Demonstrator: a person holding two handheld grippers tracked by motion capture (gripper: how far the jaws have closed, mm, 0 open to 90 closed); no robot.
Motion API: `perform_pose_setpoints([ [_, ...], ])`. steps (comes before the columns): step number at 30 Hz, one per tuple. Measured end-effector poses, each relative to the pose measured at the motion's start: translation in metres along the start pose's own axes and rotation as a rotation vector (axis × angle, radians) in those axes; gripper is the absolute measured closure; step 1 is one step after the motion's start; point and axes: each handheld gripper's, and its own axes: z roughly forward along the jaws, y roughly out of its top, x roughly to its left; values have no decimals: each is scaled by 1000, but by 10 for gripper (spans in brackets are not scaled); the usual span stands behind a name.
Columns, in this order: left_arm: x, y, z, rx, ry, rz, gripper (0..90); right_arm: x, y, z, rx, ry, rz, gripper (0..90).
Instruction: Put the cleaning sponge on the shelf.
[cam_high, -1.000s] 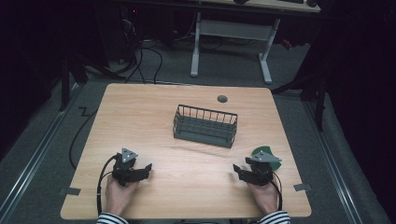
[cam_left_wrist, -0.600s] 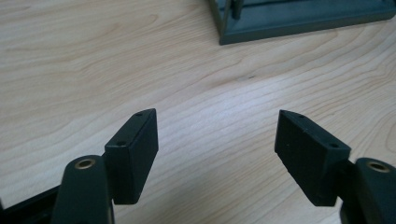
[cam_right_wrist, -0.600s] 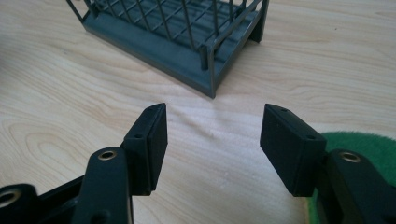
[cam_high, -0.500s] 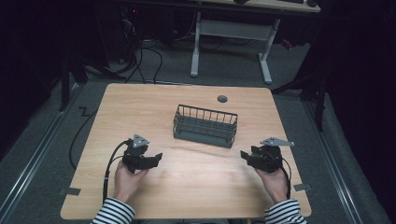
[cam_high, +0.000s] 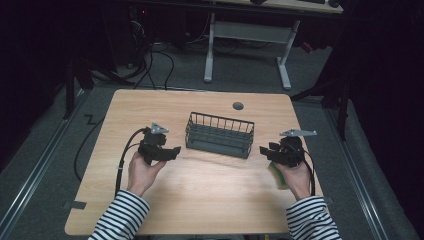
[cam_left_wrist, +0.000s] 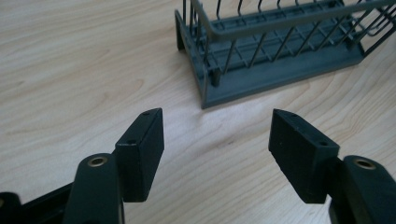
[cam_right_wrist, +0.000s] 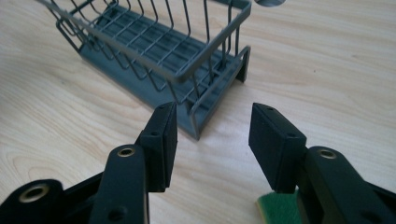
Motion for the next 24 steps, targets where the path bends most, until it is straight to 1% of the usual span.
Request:
perform_pose_setpoints([
  [1,0,3,0,2,-2,4,363,0,0,0,0,0,0,534],
  [2,1,12,0,-5,-9,1,367,-2,7,0,-2,7,6,551],
  [3,1,12,0,-5,-9,1,366,-2,7,0,-2,7,6,551],
  [4,1,20,2,-7,-7,5,363,-6,14,0,-10,13,17,573],
  [5,1,20,2,-7,-7,5,363,-7,18,1,-10,16,19,582],
  [6,1,24,3,-4,-7,6,363,-8,22,2,-10,18,22,589],
  [7,1,29,5,2,-9,7,363,-8,22,2,-10,18,22,589],
  [8,0,33,6,4,-14,8,368,-9,29,5,-3,22,21,599],
  [9,0,37,8,8,-12,12,368,-9,29,5,-3,22,21,599],
  [10,0,40,10,10,-10,12,370,-9,37,9,3,24,18,606],
  [11,0,44,11,8,-12,12,377,-9,40,11,10,28,21,610],
  [13,1,50,14,11,-16,3,379,-9,42,13,10,31,21,613],
  [16,3,57,19,3,-26,-18,413,-10,52,23,26,28,27,617],
  [18,4,62,24,11,-10,-18,443,-10,56,31,33,22,43,623],
  [19,4,64,26,13,-6,-20,455,-11,58,34,43,21,42,624],
  [21,5,67,30,10,-7,-26,478,-11,60,39,58,21,49,624],
  [22,6,68,32,10,-13,-36,478,-11,60,39,58,21,49,624],
  [24,7,69,35,24,-6,-34,484,-12,62,43,59,22,57,624],
])
